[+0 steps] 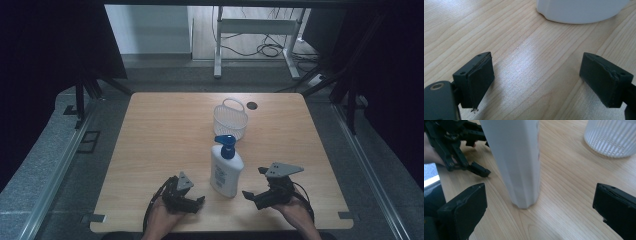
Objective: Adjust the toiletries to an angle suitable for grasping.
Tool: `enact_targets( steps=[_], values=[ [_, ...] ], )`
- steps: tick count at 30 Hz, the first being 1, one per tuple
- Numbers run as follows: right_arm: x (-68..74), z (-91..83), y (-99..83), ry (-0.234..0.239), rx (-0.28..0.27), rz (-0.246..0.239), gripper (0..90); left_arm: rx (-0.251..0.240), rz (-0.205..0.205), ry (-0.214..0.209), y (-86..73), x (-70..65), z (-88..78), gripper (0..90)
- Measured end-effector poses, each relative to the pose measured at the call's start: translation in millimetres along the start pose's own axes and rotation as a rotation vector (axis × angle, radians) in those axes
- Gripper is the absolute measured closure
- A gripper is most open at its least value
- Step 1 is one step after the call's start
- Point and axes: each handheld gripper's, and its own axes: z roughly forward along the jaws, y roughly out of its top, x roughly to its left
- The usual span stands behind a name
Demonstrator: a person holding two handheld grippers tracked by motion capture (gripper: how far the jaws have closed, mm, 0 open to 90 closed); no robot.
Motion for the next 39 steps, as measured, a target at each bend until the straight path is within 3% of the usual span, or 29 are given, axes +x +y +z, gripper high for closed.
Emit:
enact_targets(
  steps=[14, 27, 36, 39],
  values=[
    [11.8, 13.7, 28.7, 0.043, 0.004, -0.007, 0.0, 0.004, 0.002, 0.0, 0.1, 0.1, -0.2, 11.6],
    [20.6, 31.0, 52.1, 0.039, 0.006, -0.05, 0.5, 0.005, 0.002, 0.0, 0.1, 0.1, -0.3, 11.6],
    [23.4, 39.2, 60.8, 0.022, 0.002, -0.063, 7.4, 0.004, 0.002, 0.001, 0.1, 0.0, -0.3, 11.7],
    [23.2, 40.8, 63.0, 0.023, -0.004, -0.058, 13.5, 0.004, 0.002, 0.001, 0.1, 0.0, -0.3, 11.7]
  ],
)
